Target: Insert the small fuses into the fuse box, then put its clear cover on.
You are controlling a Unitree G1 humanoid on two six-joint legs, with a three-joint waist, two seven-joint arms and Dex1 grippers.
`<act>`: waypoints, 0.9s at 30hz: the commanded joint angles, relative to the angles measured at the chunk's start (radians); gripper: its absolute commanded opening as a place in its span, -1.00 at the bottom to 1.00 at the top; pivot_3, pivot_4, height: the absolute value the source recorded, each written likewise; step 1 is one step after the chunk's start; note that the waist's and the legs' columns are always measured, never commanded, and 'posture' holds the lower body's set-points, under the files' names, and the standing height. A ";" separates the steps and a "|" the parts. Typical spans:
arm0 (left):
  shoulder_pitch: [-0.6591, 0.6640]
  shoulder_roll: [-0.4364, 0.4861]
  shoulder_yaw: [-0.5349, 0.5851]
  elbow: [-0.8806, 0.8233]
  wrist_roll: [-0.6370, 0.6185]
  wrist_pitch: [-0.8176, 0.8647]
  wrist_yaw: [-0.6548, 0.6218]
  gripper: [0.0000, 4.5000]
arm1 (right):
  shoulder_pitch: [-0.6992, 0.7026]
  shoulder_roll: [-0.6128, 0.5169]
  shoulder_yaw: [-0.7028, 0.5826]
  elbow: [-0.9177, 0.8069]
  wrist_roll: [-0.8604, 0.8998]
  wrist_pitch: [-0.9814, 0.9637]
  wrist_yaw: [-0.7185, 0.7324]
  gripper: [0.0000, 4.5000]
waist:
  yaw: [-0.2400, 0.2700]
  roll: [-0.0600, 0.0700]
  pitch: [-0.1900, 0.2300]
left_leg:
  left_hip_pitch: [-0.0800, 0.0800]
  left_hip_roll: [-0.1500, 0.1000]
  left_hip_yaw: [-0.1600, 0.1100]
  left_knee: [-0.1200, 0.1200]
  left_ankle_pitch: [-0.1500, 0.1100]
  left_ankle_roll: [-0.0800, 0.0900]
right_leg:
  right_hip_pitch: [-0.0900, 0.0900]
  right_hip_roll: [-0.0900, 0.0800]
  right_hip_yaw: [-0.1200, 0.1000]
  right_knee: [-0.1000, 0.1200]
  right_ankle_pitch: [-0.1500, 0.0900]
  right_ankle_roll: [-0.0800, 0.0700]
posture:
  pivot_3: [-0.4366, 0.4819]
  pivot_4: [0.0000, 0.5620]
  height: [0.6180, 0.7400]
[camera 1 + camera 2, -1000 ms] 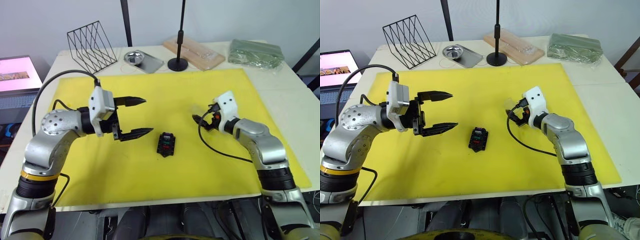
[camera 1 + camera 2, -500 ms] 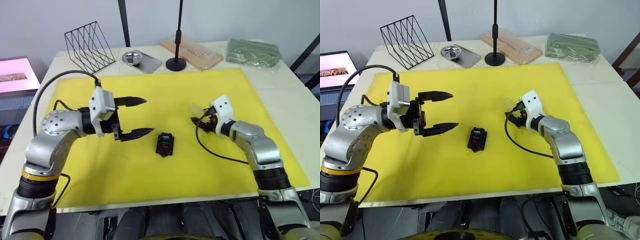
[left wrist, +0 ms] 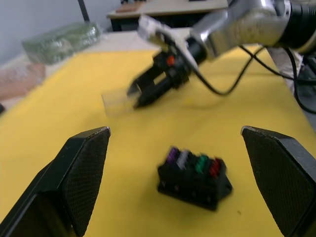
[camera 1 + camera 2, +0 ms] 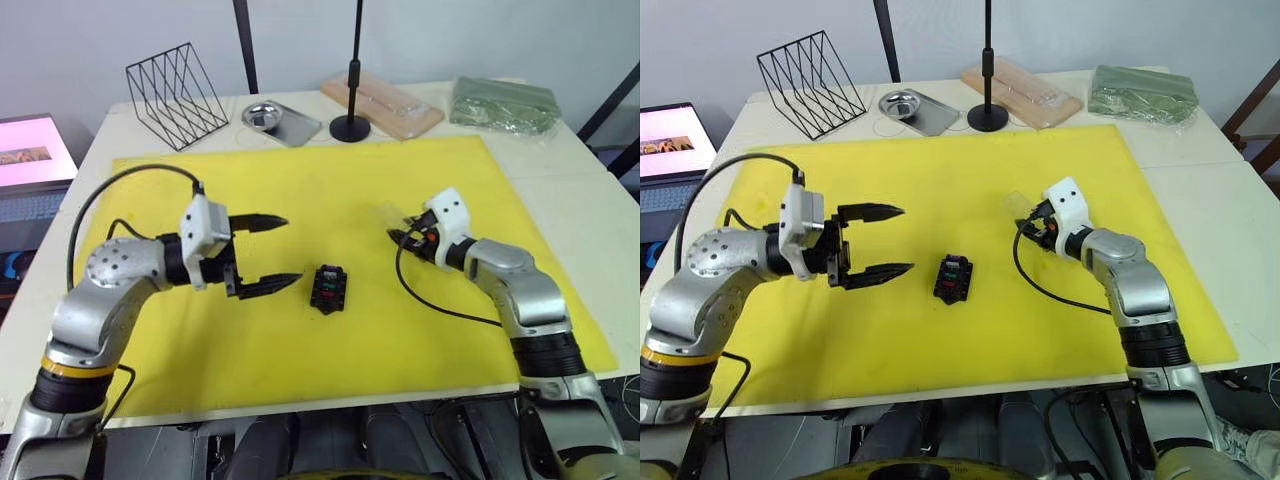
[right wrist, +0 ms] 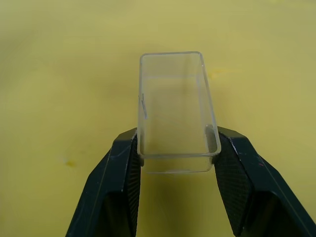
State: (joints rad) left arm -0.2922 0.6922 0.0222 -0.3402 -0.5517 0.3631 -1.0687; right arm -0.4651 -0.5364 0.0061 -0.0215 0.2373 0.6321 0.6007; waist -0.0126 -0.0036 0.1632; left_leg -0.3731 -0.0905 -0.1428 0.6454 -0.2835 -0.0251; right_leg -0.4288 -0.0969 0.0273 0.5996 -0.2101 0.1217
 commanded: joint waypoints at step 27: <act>0.132 -0.261 -0.161 0.161 0.379 -0.177 0.376 1.00 | 0.035 -0.132 -0.104 -0.277 0.106 0.179 0.016 -0.21 | 0.023 0.000 -0.001 | 0.001 0.000 0.001 0.001 -0.003 0.006 | 0.001 0.000 0.000 0.000 0.000 0.000 | -0.05 -0.47 1.00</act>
State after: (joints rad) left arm -0.1394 0.4468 -0.1661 -0.1844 -0.1621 0.1836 -0.7225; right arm -0.4194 -0.6535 -0.0654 -0.2550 0.3364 0.8190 0.6242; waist 0.0109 -0.0032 0.1624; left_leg -0.3726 -0.0909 -0.1423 0.6469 -0.2867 -0.0194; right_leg -0.4279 -0.0974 0.0277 0.5996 -0.2099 0.1219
